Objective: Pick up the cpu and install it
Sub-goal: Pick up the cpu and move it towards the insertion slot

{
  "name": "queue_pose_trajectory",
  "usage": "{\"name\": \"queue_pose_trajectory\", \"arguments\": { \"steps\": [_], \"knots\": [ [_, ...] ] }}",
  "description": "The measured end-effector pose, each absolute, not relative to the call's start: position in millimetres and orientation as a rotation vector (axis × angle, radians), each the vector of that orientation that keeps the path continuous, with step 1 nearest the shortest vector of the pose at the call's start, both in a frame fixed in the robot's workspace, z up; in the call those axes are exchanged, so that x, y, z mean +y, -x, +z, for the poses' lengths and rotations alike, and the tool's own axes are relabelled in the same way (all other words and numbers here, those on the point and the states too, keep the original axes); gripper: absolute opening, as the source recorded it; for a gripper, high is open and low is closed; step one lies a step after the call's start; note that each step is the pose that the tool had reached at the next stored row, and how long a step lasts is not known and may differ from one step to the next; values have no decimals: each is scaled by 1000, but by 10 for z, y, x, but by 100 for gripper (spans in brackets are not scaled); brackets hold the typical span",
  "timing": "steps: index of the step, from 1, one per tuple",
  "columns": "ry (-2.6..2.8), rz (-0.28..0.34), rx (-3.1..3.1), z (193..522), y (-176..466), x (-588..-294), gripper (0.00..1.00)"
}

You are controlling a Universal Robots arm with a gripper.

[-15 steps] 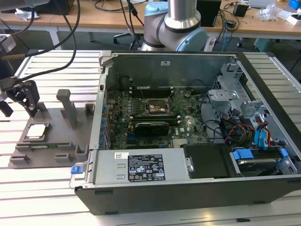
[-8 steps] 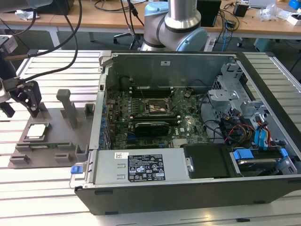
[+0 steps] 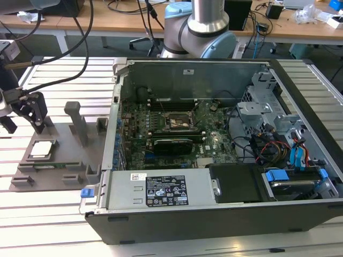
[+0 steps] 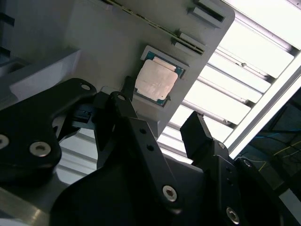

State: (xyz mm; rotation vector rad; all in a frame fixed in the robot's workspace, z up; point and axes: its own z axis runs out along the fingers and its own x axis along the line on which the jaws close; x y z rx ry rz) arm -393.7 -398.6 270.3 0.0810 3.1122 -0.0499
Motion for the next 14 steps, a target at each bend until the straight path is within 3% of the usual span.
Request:
{"name": "queue_pose_trajectory", "arguments": {
  "steps": [14],
  "knots": [
    [-70,-53,3112,2683,3871,-3986,66]
  ]
}}
